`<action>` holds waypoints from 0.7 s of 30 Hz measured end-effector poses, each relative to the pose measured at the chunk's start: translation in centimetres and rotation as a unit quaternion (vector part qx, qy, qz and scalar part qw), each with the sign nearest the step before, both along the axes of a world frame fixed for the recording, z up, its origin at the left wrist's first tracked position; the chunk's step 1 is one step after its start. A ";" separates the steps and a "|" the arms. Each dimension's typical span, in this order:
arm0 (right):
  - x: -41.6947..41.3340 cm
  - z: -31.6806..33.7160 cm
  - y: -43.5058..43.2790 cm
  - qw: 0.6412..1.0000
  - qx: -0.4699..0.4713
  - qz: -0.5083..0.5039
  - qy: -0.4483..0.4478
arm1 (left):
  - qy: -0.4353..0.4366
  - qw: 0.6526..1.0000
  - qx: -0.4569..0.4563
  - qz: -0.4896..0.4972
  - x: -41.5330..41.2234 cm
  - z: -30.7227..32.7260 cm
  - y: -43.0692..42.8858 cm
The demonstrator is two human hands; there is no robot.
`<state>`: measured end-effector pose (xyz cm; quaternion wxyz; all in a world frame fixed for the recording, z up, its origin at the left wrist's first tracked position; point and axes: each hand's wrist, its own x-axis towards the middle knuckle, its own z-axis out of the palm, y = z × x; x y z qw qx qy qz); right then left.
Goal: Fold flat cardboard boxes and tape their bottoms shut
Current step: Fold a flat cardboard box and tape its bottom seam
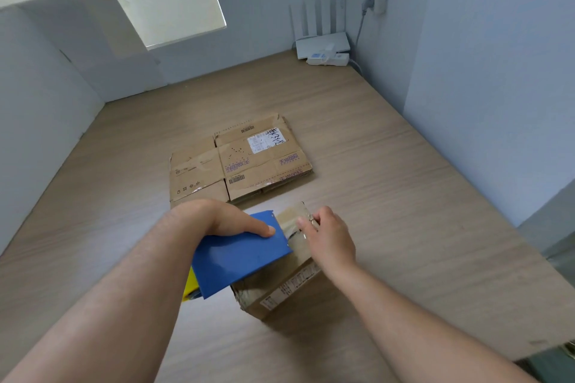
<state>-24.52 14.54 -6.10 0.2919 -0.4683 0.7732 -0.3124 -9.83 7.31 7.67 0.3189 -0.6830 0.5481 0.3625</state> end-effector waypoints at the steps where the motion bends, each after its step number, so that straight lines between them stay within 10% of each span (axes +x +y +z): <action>1: 0.0 -0.3 0.0 1.000 -0.008 -0.009 -0.023 | 0.004 1.000 -0.006 -0.001 0.2 0.0 0.0; 11: -0.8 -1.0 -0.7 0.982 -0.042 -0.067 -0.171 | 0.143 0.985 0.029 0.089 9.1 0.2 2.6; 21: 0.7 -0.7 -1.0 0.988 -0.054 -0.053 -0.137 | 0.151 0.976 0.032 0.152 17.1 -3.9 7.1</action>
